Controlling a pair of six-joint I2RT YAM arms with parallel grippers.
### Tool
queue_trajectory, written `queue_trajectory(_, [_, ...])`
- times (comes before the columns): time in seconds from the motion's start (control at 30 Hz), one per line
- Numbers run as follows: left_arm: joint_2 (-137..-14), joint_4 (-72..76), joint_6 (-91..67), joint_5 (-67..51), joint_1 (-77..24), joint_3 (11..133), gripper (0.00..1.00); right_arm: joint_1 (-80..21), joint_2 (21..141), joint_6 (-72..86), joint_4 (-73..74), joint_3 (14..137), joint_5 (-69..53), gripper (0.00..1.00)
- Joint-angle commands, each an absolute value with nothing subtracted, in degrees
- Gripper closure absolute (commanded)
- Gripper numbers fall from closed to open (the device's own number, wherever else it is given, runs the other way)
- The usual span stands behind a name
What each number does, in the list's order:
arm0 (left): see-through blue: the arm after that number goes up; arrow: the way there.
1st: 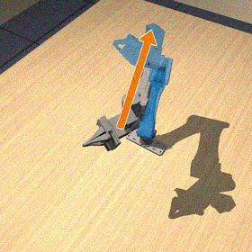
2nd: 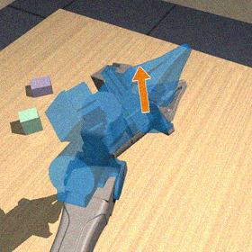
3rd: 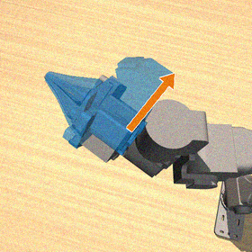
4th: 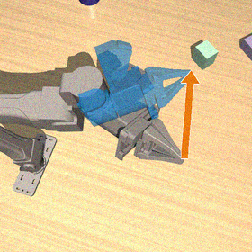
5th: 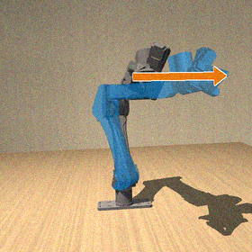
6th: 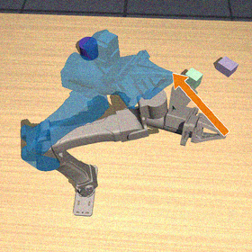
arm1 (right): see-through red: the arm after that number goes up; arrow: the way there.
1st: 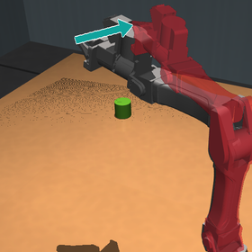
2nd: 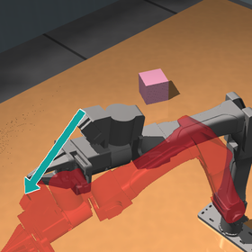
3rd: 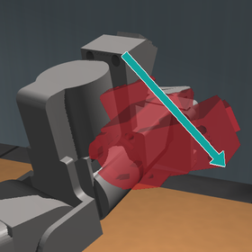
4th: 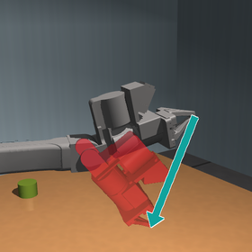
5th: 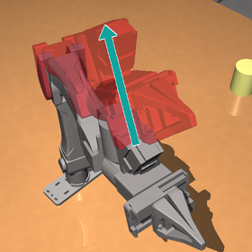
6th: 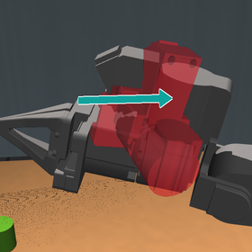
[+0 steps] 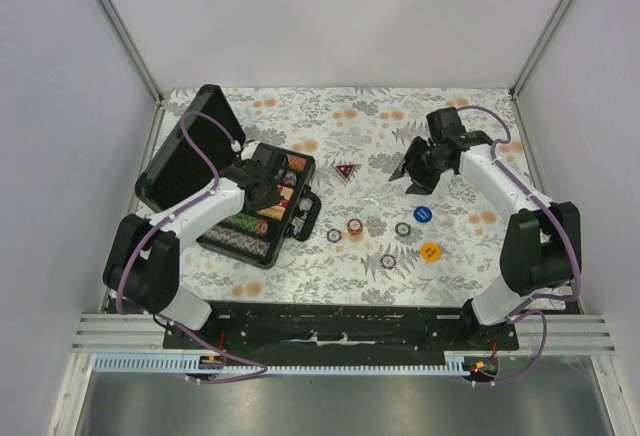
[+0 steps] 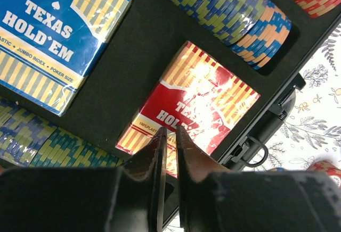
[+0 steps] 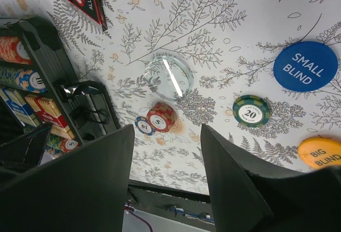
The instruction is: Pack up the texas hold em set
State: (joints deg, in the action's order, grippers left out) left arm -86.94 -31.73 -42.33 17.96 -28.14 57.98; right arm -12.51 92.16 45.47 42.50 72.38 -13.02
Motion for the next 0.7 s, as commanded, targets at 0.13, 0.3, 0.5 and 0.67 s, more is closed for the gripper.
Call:
queue_trajectory(0.13, [-90.5, -32.5, -42.9, 17.8, -28.7, 55.7, 0.84, -12.4, 93.6, 43.5, 43.3, 75.7, -11.7, 0.39])
queue_trajectory(0.3, [-90.5, -32.4, -42.6, 17.8, -28.7, 56.9, 0.84, -12.2, 94.5, 42.6, 44.4, 76.6, -11.1, 0.37])
queue_trajectory(0.5, [-88.6, -33.0, -39.9, 17.6, -28.7, 63.4, 0.80, -14.2, 96.3, 38.7, 46.1, 77.8, -7.9, 0.22])
queue_trajectory(0.67, [-85.8, -33.6, -38.1, 17.5, -28.7, 68.4, 0.75, -20.3, 99.2, 34.5, 47.2, 80.2, -3.5, 0.12])
